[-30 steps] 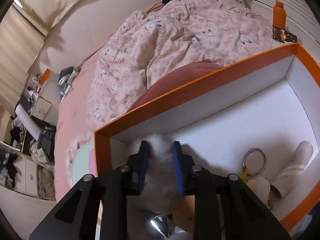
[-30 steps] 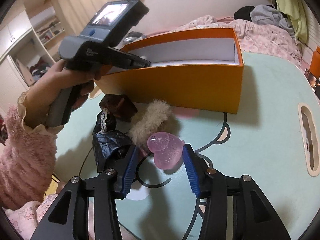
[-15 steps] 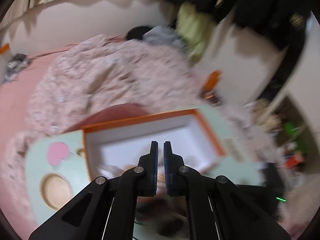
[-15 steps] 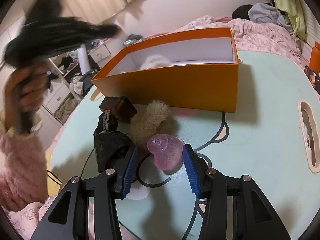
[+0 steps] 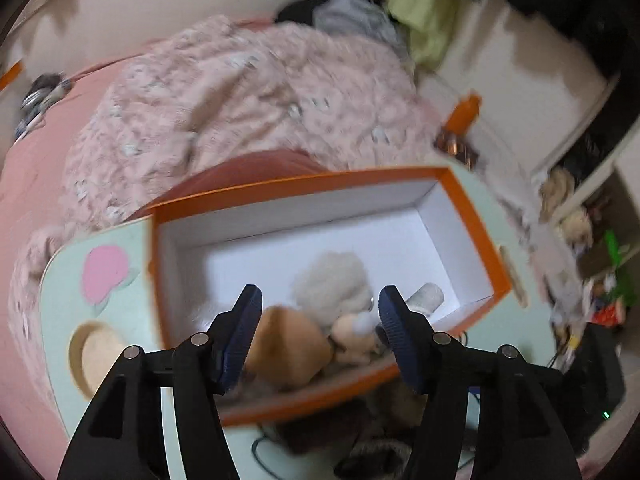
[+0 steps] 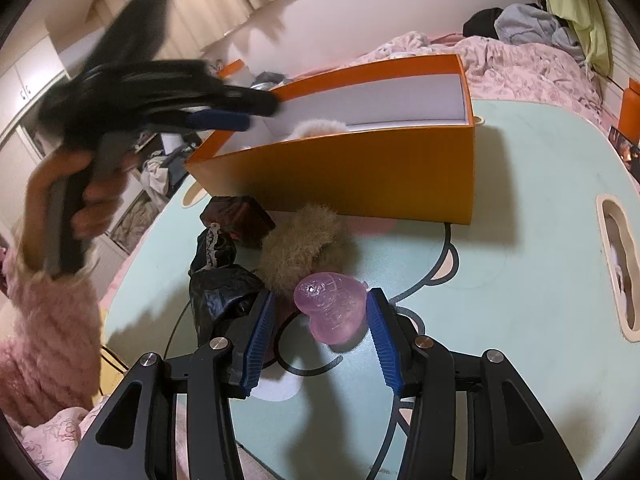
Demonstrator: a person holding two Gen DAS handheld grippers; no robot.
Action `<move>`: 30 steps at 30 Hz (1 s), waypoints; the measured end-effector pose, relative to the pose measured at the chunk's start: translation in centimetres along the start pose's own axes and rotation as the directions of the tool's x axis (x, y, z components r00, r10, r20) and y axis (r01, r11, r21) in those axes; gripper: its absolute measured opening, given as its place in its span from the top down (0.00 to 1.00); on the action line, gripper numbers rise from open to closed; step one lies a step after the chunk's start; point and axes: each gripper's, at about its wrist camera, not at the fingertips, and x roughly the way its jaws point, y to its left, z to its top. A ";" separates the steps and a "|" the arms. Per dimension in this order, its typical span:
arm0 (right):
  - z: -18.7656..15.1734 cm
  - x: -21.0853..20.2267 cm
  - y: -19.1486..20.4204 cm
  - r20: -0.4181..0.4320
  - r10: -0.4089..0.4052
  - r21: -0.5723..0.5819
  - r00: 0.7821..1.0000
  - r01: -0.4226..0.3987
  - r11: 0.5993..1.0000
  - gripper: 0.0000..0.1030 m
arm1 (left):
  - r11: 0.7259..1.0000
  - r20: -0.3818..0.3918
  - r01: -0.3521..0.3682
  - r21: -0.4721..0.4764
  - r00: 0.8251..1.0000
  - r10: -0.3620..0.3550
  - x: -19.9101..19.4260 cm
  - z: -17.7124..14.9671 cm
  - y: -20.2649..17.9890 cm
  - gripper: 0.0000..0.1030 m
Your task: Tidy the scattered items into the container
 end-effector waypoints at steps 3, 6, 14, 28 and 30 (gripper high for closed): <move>0.1 0.0 0.0 0.000 0.001 0.001 1.000 -0.001 1.000 0.54 | 0.999 -0.112 -0.028 0.046 0.993 0.033 3.5 0.8 -1.2 0.40; 0.2 0.0 0.0 0.000 0.001 0.001 1.000 -0.001 1.000 0.54 | 0.997 -0.154 -0.068 0.044 0.985 0.074 5.9 1.1 -1.5 0.40; 0.1 -0.1 0.1 0.003 0.003 0.004 1.000 -0.003 1.000 0.54 | 0.997 0.012 0.071 0.000 0.997 -0.071 1.4 0.3 -0.4 0.59; 5.9 -4.2 2.7 0.002 0.166 -0.044 0.986 -0.165 0.985 0.52 | 0.995 0.154 0.087 -0.046 0.985 -0.079 -6.1 -13.6 3.6 0.59; 9.0 -4.6 4.8 -0.019 0.174 -0.089 0.985 -0.175 0.981 0.34 | 0.994 0.142 0.096 -0.060 0.986 -0.086 -4.5 -14.5 3.4 0.59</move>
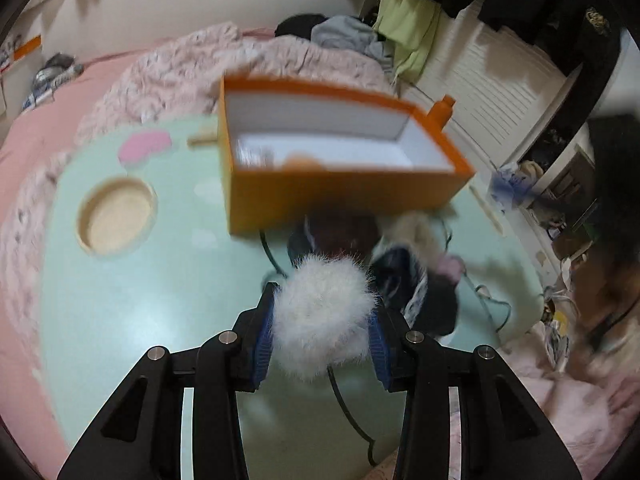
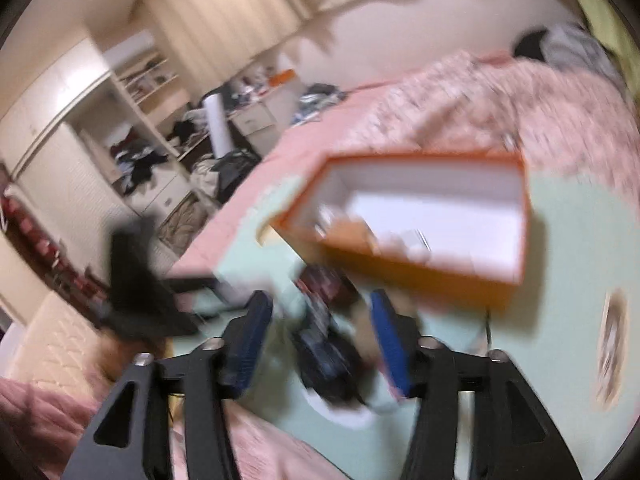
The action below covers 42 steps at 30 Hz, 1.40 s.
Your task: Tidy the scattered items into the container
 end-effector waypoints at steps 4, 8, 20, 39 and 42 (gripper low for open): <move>6.0 5.1 1.2 -0.170 0.012 -0.027 0.985 -0.017 0.999 0.28 | 1.000 0.039 0.023 -0.021 0.999 -0.023 1.5 -0.9 -0.6 0.58; 7.4 12.1 -0.8 -0.356 -0.009 0.053 0.934 0.030 0.998 0.28 | 0.999 0.115 -0.047 -0.018 0.992 0.049 1.4 -1.3 -1.5 0.29; 6.7 18.9 -3.1 -0.476 -0.017 0.079 0.879 0.062 0.995 0.53 | 0.991 0.171 -0.132 0.032 0.977 0.125 2.7 -2.7 -2.6 0.24; -0.3 -1.5 0.4 0.149 -0.099 0.009 0.984 0.099 0.995 0.53 | 0.992 0.329 -0.122 -0.031 0.936 0.126 0.3 -3.7 -1.3 0.24; -3.9 -2.0 -0.5 0.172 -0.235 0.055 0.957 0.228 0.972 0.53 | 0.993 0.344 -0.102 -0.066 0.932 0.119 -0.1 -3.5 -0.8 0.24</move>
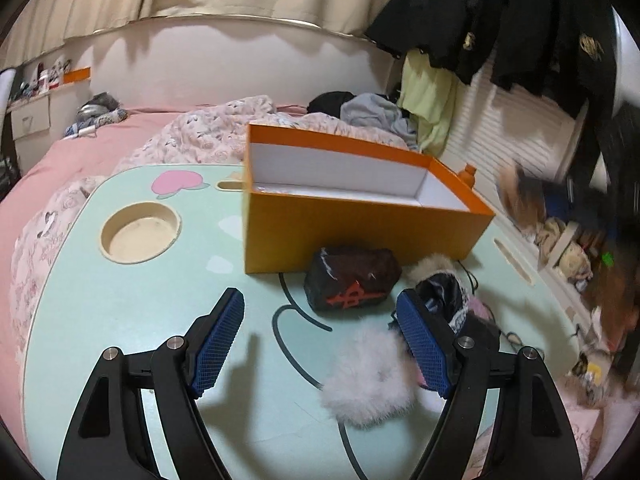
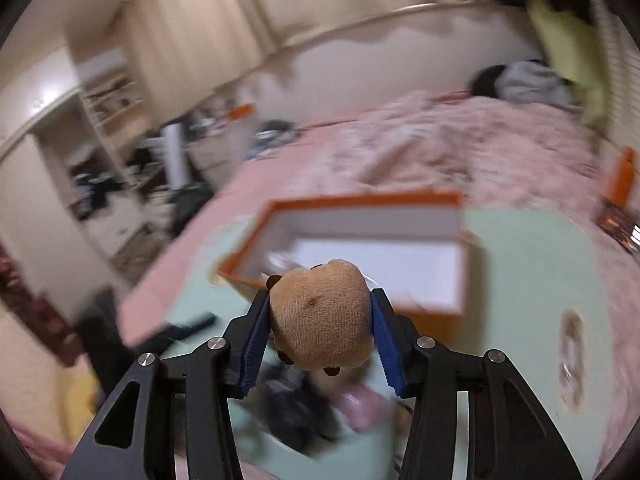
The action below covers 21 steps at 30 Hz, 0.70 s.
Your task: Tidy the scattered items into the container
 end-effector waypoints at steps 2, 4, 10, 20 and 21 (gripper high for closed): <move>-2.0 -0.4 -0.6 0.014 -0.025 0.012 1.000 0.025 1.000 0.53 | 1.000 0.003 0.004 -0.020 1.000 -0.004 -0.3 0.1 0.2 0.24; -3.5 -0.2 -0.6 0.020 -0.061 0.008 0.998 0.061 0.998 0.52 | 0.999 0.006 0.014 -0.033 1.000 -0.014 -0.5 0.1 0.4 0.24; -7.5 2.2 0.6 -0.036 -0.125 -0.045 0.992 0.123 0.991 0.48 | 0.998 -0.010 0.015 -0.062 1.000 -0.016 0.0 0.1 0.7 0.24; -8.0 1.2 2.6 0.061 -0.207 -0.149 0.976 0.214 0.965 0.23 | 0.995 0.061 -0.038 -0.094 0.997 0.044 -1.0 0.4 1.2 0.24; -8.0 1.4 2.9 0.058 -0.200 -0.158 0.978 0.207 0.965 0.23 | 0.995 0.073 -0.042 -0.095 0.996 0.049 -1.3 0.4 1.3 0.24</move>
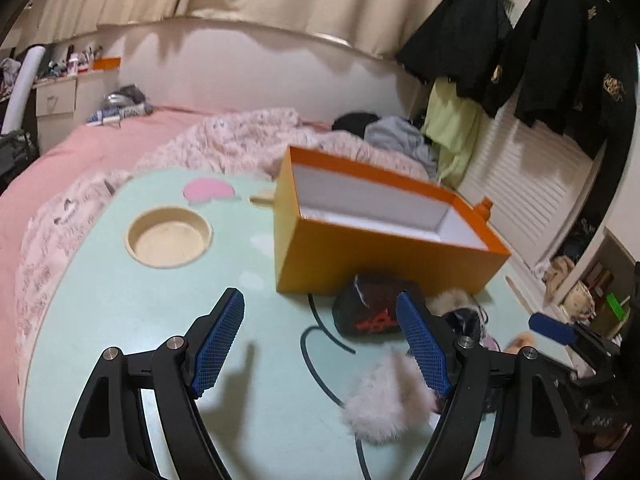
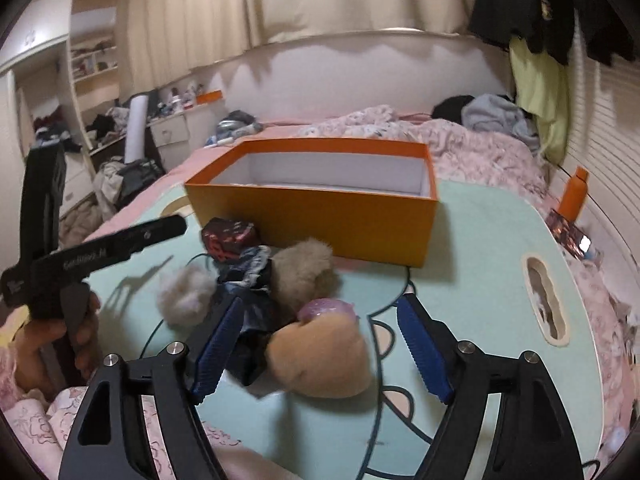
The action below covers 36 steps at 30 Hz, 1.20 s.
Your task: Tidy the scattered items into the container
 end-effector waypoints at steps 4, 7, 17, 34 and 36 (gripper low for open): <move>0.0 0.5 0.2 -0.026 0.023 0.003 0.999 -0.023 1.000 0.23 | 1.000 0.007 -0.010 0.003 1.000 0.010 0.0 0.4 0.0 0.23; -0.1 0.7 0.1 -0.043 0.030 0.017 0.999 -0.029 0.999 0.23 | 1.000 -0.024 -0.004 0.002 1.000 0.004 0.5 0.4 0.1 0.23; -0.3 0.6 0.7 -0.022 0.026 -0.002 0.999 -0.026 1.000 0.23 | 1.000 0.047 -0.008 -0.002 0.999 0.008 -0.1 0.9 -0.3 0.23; -0.6 1.1 0.1 -0.040 0.016 0.043 0.999 -0.014 0.999 0.23 | 0.920 -0.523 0.035 0.389 0.831 0.190 11.9 12.0 -6.8 0.80; -0.6 1.1 0.1 -0.043 0.019 0.047 0.999 -0.017 0.999 0.23 | 0.904 -0.533 -0.020 0.427 0.803 0.269 13.4 11.4 -6.4 0.80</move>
